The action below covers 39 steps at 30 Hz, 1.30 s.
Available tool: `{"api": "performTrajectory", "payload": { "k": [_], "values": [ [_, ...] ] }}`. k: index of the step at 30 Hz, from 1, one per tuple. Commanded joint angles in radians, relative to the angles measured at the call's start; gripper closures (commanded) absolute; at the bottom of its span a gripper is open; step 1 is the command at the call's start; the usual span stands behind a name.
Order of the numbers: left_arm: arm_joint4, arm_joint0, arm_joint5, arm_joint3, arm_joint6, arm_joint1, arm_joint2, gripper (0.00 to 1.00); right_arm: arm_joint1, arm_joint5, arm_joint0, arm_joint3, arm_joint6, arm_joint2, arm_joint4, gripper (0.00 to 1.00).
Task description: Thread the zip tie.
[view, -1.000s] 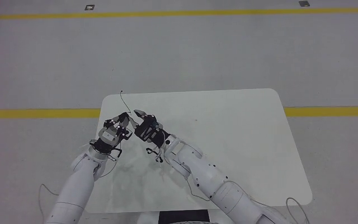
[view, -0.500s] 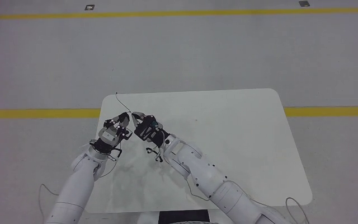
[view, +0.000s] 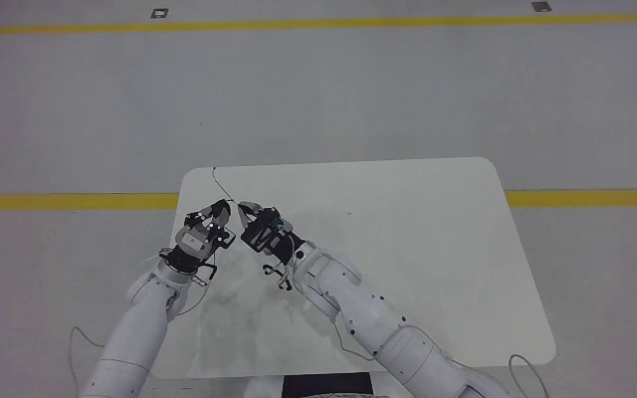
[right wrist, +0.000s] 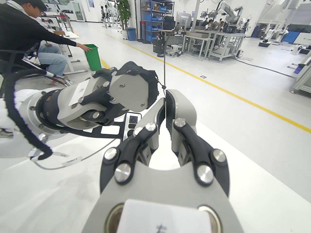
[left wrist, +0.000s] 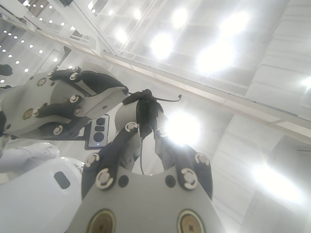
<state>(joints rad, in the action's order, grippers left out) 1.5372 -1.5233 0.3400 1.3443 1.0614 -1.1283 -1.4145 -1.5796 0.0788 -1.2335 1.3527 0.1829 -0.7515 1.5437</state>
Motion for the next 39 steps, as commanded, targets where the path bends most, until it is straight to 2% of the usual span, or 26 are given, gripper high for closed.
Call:
{"api": "performTrajectory", "payload": {
  "k": [1,10,19,39],
  "values": [
    [0.000,0.000,0.000,0.000,0.000,0.000,0.000,1.00,0.002,-0.001,-0.006,0.006,-0.003,-0.004,0.006,1.00],
    [0.000,0.000,0.000,0.000,0.000,0.000,0.000,1.00,0.012,-0.007,-0.038,0.028,-0.018,-0.020,0.026,1.00],
    [0.000,0.000,0.000,0.000,0.000,0.000,0.000,1.00,0.029,-0.023,-0.047,0.038,-0.038,-0.026,0.026,1.00],
    [0.000,0.000,0.000,0.000,0.000,0.000,0.000,1.00,0.053,-0.022,-0.073,0.050,-0.083,-0.060,0.026,1.00]
  ]
}}
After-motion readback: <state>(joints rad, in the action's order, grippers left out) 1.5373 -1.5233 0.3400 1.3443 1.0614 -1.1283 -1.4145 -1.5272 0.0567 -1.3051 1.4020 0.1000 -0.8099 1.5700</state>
